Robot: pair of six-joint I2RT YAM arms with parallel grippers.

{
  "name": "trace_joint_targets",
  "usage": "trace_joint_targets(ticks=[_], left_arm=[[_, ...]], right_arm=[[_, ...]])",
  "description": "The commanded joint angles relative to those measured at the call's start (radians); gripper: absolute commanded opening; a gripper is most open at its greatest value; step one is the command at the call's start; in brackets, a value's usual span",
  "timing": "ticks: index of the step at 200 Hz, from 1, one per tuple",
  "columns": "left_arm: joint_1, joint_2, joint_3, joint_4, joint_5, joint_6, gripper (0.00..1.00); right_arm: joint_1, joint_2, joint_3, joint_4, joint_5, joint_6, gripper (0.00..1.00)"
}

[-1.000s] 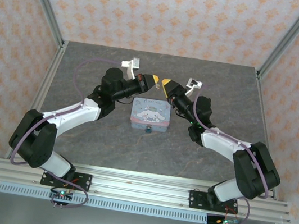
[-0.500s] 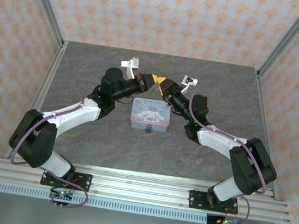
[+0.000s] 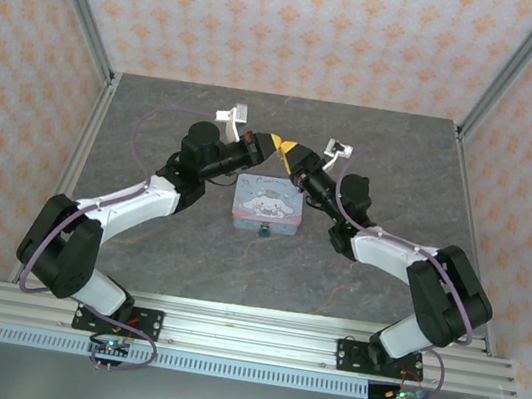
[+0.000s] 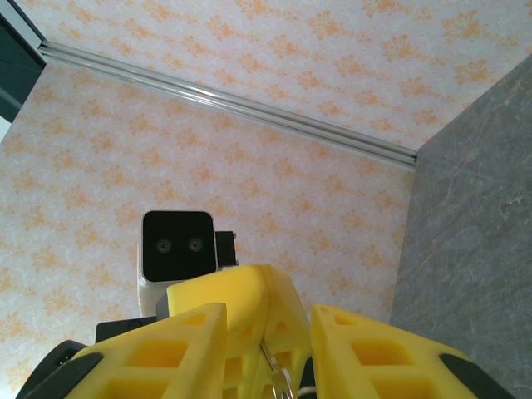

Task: Unlock a padlock with a key

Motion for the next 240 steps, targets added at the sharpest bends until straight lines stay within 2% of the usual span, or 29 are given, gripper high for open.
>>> trace_joint_targets(ticks=[1, 167, 240], left_arm=[[0.001, 0.008, 0.001, 0.053, -0.026, -0.006, 0.0], [0.0, 0.008, -0.012, 0.053, -0.036, -0.011, 0.0], [0.0, 0.008, -0.011, 0.048, -0.046, -0.009, 0.0]], right_arm=[[0.015, -0.007, -0.026, 0.051, -0.019, 0.0, 0.32], [0.023, 0.019, 0.02, 0.068, -0.032, 0.014, 0.18], [0.024, 0.014, 0.001, 0.074, -0.026, 0.012, 0.04]])
